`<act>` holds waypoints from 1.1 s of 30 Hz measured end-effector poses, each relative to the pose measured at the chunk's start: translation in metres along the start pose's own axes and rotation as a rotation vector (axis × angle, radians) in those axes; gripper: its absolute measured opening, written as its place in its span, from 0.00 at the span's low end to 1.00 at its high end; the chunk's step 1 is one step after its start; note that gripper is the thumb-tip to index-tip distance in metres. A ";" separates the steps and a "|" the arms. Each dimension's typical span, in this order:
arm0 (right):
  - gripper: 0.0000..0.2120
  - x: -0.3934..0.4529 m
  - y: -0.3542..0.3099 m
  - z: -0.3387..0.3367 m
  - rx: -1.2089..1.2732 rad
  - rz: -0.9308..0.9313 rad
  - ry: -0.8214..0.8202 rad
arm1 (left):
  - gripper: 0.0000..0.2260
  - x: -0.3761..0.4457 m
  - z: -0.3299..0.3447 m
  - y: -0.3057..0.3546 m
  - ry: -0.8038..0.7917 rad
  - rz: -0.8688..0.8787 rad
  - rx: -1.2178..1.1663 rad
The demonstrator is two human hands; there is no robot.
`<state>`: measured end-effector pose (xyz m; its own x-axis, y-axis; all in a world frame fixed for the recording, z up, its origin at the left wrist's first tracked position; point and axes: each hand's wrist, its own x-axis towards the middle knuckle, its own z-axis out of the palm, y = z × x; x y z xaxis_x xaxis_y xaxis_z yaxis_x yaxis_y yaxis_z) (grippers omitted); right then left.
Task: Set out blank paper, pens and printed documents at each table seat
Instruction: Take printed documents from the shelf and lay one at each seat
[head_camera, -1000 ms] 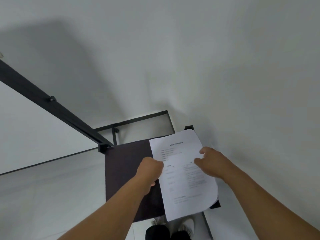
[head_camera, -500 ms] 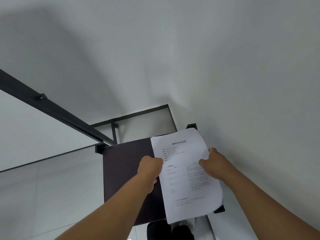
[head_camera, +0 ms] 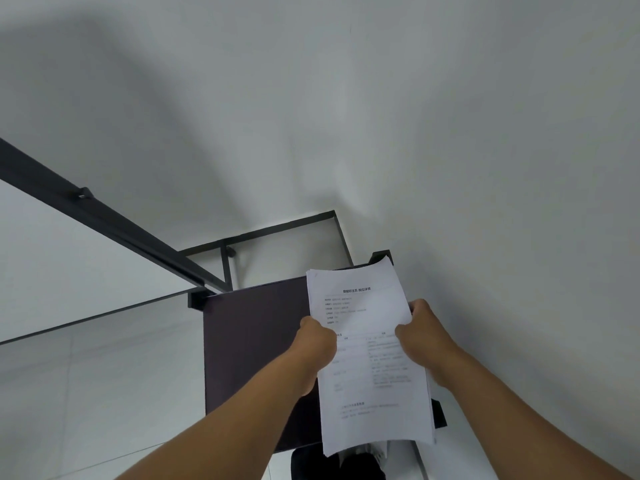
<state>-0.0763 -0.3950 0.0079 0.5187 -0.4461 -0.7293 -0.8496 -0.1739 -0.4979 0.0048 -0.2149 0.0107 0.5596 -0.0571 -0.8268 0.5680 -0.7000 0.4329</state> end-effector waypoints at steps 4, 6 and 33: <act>0.14 -0.010 -0.016 0.000 -0.017 -0.063 -0.002 | 0.10 -0.008 -0.012 0.005 0.000 0.032 -0.021; 0.14 -0.015 -0.024 -0.001 -0.026 -0.084 0.002 | 0.07 -0.015 -0.021 0.007 0.000 0.021 -0.086; 0.16 -0.211 -0.255 -0.050 0.309 -0.652 0.189 | 0.10 -0.195 -0.225 0.063 0.262 0.576 -0.626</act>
<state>0.0261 -0.3007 0.3119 0.8594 -0.4851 -0.1616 -0.2952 -0.2127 -0.9315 0.0669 -0.0877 0.2803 0.9367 -0.0618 -0.3447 0.3386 -0.0907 0.9365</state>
